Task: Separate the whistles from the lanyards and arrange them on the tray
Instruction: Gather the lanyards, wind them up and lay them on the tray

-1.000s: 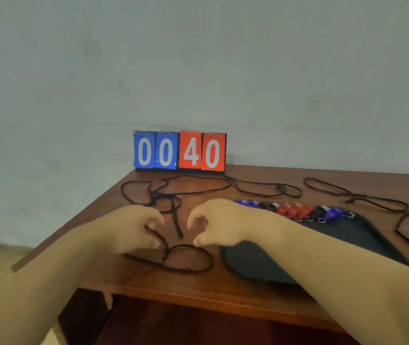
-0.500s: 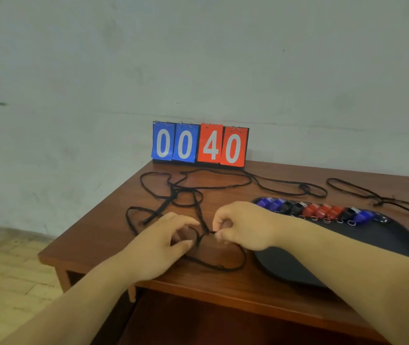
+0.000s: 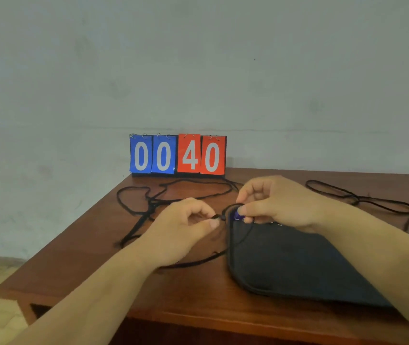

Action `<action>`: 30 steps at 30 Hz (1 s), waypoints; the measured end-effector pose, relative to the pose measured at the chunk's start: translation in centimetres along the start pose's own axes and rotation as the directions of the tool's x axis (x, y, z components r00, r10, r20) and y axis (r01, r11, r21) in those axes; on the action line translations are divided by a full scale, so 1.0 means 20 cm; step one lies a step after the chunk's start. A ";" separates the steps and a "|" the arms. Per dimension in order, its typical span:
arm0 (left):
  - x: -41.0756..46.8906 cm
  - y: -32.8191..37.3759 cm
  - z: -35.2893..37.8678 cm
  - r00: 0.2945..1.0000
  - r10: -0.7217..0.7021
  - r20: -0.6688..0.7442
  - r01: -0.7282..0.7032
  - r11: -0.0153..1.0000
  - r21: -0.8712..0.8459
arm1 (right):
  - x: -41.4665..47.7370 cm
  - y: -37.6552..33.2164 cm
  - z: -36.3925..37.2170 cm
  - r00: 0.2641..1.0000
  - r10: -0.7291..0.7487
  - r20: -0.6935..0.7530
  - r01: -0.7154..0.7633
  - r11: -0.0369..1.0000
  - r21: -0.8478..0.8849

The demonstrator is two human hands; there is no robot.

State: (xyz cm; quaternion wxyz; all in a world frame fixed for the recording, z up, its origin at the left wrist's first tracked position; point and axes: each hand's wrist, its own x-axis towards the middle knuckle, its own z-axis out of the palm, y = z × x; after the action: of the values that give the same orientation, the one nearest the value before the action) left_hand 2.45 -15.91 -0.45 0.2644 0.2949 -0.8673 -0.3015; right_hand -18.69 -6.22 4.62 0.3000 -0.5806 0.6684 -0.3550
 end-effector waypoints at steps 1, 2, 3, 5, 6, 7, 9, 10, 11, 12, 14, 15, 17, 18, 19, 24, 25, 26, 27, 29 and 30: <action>0.03 0.04 0.01 1.000 0.017 0.005 -0.017 1.000 -0.011 | -0.02 0.03 -0.05 1.000 0.018 -0.009 -0.018 0.999 0.035; 0.06 0.09 0.02 0.999 0.037 0.013 -0.037 0.999 -0.033 | -0.03 0.06 -0.10 0.999 0.032 -0.014 -0.031 0.997 0.064; 0.09 0.14 0.03 0.998 0.056 0.021 -0.054 0.996 -0.067 | -0.05 0.09 -0.14 0.999 0.044 -0.019 -0.042 0.995 0.086; 0.17 0.23 0.08 0.997 0.077 0.027 -0.072 0.987 -0.144 | -0.09 0.16 -0.24 0.997 0.065 -0.029 -0.061 0.990 0.128; 0.21 0.27 0.12 0.997 0.078 0.027 -0.072 0.981 -0.180 | -0.11 0.19 -0.29 0.997 0.073 -0.036 -0.066 0.984 0.163; 0.26 0.31 0.16 0.997 0.074 0.025 -0.067 0.975 -0.214 | -0.12 0.23 -0.33 0.996 0.076 -0.041 -0.066 0.977 0.201; 0.36 0.38 0.24 0.998 0.054 0.025 -0.045 0.956 -0.291 | -0.14 0.30 -0.42 0.997 0.068 -0.043 -0.055 0.968 0.245; 0.40 0.41 0.28 0.999 0.044 0.029 -0.032 0.943 -0.332 | -0.15 0.33 -0.47 0.997 0.060 -0.041 -0.048 0.969 0.244; 0.45 0.44 0.32 0.999 0.040 0.036 -0.025 0.933 -0.359 | -0.15 0.36 -0.52 0.998 0.052 -0.035 -0.043 0.973 0.228; 0.50 0.46 0.36 0.998 0.041 0.043 -0.022 0.927 -0.374 | -0.15 0.39 -0.57 0.999 0.045 -0.021 -0.040 0.980 0.196; 0.57 0.48 0.44 0.998 0.033 0.050 -0.010 0.912 -0.410 | -0.15 0.43 -0.66 0.999 0.038 0.011 -0.039 0.994 0.098; 0.59 0.48 0.48 0.999 0.022 0.045 0.000 0.899 -0.438 | -0.15 0.45 -0.70 0.999 0.032 0.018 -0.033 0.998 0.056; 0.63 0.45 0.54 1.000 -0.002 0.021 0.011 0.895 -0.445 | -0.14 0.49 -0.73 1.000 0.005 0.009 -0.005 1.000 0.019; 0.63 0.43 0.57 1.000 -0.010 0.007 0.012 0.903 -0.429 | -0.14 0.51 -0.73 1.000 -0.015 -0.006 0.015 1.000 0.010; 0.63 0.40 0.60 1.000 -0.013 -0.002 0.011 0.912 -0.411 | -0.13 0.54 -0.71 0.999 -0.037 -0.029 0.037 0.999 -0.003; 0.59 0.33 0.68 1.000 -0.009 0.007 0.011 0.934 -0.357 | -0.14 0.62 -0.58 0.986 -0.130 -0.106 0.112 0.980 -0.166; 0.59 0.32 0.69 1.000 -0.007 0.017 0.013 0.937 -0.350 | -0.14 0.63 -0.55 0.984 -0.142 -0.111 0.120 0.976 -0.183; 0.58 0.31 0.70 1.000 -0.005 0.025 0.014 0.939 -0.343 | -0.14 0.64 -0.53 0.980 -0.160 -0.120 0.134 0.971 -0.197; 0.58 0.30 0.70 1.000 -0.003 0.027 0.012 0.943 -0.334 | -0.14 0.64 -0.52 0.974 -0.182 -0.133 0.151 0.966 -0.210; 0.58 0.30 0.71 0.999 -0.003 0.033 0.013 0.948 -0.319 | -0.13 0.66 -0.50 0.960 -0.223 -0.170 0.182 0.958 -0.223; 0.58 0.30 0.71 0.999 -0.001 0.036 0.013 0.947 -0.320 | -0.13 0.67 -0.49 0.952 -0.239 -0.190 0.194 0.954 -0.228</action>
State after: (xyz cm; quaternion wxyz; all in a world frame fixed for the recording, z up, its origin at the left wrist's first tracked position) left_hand -16.64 -14.50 -2.72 0.2921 0.2458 -0.8105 -0.4443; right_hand -33.82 -1.35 -0.82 0.1232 -0.6367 0.6623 -0.3753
